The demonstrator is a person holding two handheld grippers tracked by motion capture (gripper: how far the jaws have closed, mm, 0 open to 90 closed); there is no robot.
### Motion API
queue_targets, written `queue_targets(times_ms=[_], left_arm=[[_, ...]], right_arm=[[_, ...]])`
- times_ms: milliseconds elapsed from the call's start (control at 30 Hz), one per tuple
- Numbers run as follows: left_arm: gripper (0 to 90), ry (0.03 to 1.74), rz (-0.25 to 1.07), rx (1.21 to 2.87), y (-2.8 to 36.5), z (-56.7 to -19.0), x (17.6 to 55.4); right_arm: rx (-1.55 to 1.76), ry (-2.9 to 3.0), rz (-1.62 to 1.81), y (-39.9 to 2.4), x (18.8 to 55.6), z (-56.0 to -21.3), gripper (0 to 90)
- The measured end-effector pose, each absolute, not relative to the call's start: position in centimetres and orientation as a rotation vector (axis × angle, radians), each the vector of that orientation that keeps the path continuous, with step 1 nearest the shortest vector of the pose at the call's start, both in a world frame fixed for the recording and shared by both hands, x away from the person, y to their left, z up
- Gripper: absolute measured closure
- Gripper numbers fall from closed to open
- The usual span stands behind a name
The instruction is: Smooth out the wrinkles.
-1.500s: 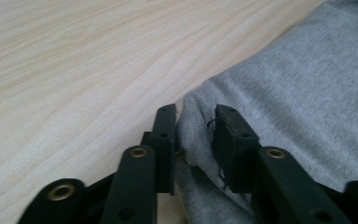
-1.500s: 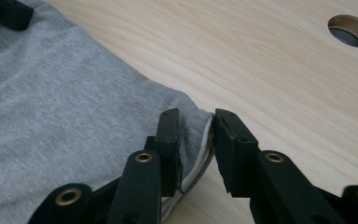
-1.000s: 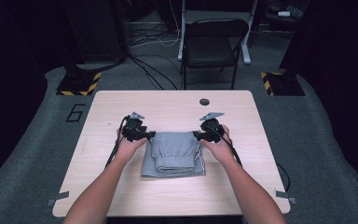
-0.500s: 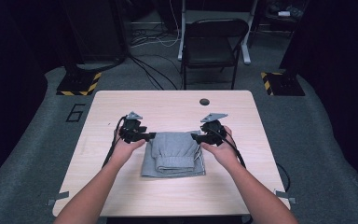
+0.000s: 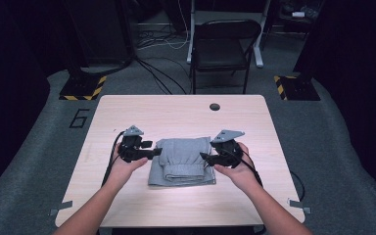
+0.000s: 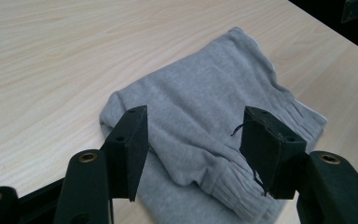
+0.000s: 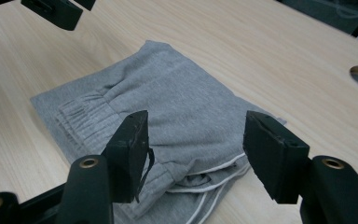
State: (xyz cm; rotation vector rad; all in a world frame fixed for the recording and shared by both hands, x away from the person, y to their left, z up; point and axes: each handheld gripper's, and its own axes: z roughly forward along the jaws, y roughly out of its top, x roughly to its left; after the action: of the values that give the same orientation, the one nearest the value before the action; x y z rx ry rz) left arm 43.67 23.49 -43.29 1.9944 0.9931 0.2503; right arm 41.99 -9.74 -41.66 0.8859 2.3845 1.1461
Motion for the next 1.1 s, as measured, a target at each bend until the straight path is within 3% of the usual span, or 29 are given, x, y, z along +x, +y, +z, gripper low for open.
queue_targets(times_ms=[667,1100], left_arm=[[40.7,1.014,0.252,1.995,26.6,-44.8,36.9],[39.3,1.073,0.290,1.967,28.4,-46.7,36.3]], right_arm=[[1.010,2.335,1.245,-12.8,36.0,-43.5,40.8],[1.000,2.362,1.208,-12.8,35.6,-45.9,40.5]])
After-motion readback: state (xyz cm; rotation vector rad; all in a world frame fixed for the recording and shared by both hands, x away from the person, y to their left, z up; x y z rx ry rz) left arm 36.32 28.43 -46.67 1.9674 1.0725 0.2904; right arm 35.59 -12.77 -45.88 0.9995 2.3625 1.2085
